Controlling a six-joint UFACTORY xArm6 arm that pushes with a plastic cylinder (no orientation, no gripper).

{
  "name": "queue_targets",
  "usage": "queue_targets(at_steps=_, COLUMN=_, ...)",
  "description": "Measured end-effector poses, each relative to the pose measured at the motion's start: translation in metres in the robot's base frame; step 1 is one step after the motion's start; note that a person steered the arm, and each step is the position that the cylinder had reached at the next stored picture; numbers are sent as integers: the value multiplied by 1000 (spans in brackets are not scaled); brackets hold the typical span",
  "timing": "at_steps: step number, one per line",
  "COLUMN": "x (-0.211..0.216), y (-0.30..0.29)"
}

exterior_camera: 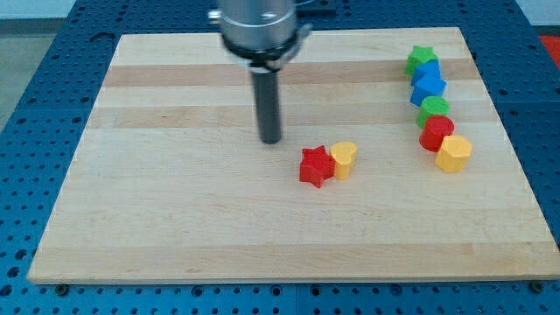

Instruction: Move the yellow heart away from the red star

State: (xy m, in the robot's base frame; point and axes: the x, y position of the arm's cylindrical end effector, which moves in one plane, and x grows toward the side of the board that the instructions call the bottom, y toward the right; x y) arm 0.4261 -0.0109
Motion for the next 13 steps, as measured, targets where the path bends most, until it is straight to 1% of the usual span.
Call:
queue_targets(at_steps=1, x=8, y=47)
queue_targets(at_steps=3, x=57, y=102)
queue_targets(at_steps=4, x=80, y=109)
queue_targets(at_steps=5, x=83, y=100)
queue_targets(at_steps=6, x=83, y=67)
queue_targets(at_steps=7, x=88, y=50)
queue_targets(at_steps=8, x=102, y=51)
queue_targets(at_steps=10, x=106, y=99)
queue_targets(at_steps=11, x=111, y=89)
queue_targets(at_steps=12, x=127, y=91)
queue_targets(at_steps=13, x=130, y=118)
